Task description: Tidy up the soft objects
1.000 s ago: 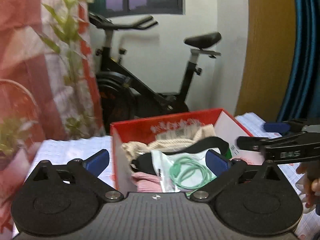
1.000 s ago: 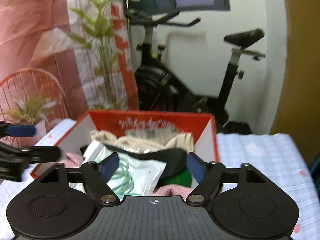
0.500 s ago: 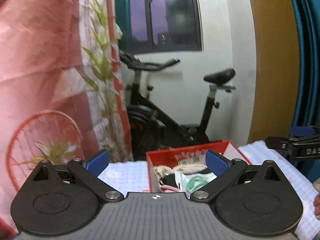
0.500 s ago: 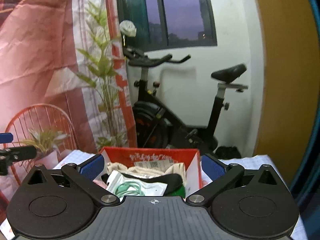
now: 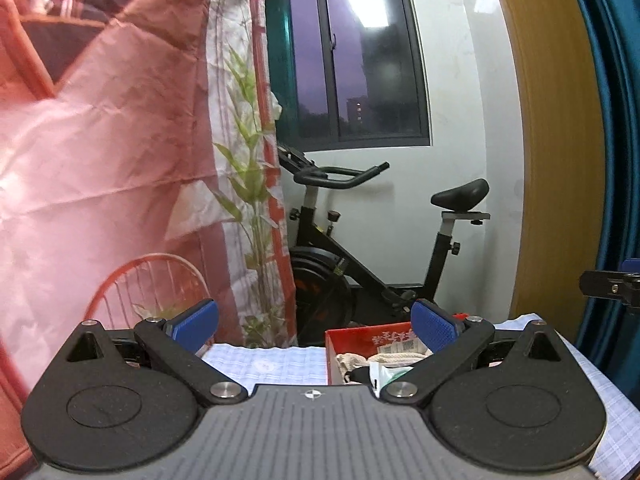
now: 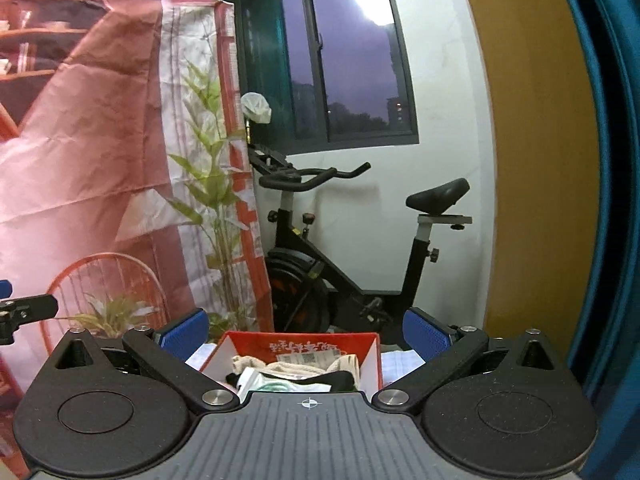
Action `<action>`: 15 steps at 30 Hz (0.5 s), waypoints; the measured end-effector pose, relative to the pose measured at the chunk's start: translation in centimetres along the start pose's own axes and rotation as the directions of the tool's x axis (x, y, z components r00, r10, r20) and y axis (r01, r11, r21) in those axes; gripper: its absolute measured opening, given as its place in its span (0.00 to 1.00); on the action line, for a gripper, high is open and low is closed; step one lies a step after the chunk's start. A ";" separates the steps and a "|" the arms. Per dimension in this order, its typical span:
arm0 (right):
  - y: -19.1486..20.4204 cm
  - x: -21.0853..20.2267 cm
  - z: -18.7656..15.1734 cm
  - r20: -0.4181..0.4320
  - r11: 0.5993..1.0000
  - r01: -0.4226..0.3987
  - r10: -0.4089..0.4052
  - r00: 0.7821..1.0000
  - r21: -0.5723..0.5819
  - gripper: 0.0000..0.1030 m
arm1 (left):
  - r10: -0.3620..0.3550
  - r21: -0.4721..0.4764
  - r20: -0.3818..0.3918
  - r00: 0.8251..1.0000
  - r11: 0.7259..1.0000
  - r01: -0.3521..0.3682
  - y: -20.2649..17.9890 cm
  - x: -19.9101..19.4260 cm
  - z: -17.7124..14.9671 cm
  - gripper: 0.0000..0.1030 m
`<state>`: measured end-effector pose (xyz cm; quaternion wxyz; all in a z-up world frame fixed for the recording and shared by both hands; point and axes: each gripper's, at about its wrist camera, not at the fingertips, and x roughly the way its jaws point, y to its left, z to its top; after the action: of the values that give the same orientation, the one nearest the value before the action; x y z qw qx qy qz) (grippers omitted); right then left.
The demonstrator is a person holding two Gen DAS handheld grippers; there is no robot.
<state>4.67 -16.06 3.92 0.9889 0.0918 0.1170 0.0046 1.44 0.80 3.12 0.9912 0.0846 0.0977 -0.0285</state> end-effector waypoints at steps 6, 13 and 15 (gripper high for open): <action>-0.1 -2.2 -0.1 0.001 1.000 0.007 -0.007 1.000 0.002 1.00 | 0.000 0.005 0.005 1.000 1.000 0.000 -0.5 -0.7 -0.2 1.00; -0.3 -2.7 -0.1 -0.005 0.999 0.038 -0.038 0.999 -0.019 1.00 | -0.001 -0.020 0.002 1.000 1.000 0.001 -0.3 -0.5 -0.5 1.00; -0.5 -2.8 -0.2 -0.009 0.999 0.045 -0.045 0.999 -0.014 1.00 | 0.002 -0.022 -0.004 1.000 1.000 -0.002 -0.2 -0.4 -0.7 1.00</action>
<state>1.93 -16.56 4.30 0.9888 0.0822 0.1234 -0.0163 0.94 0.73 2.53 0.9919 0.0737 0.1001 -0.0263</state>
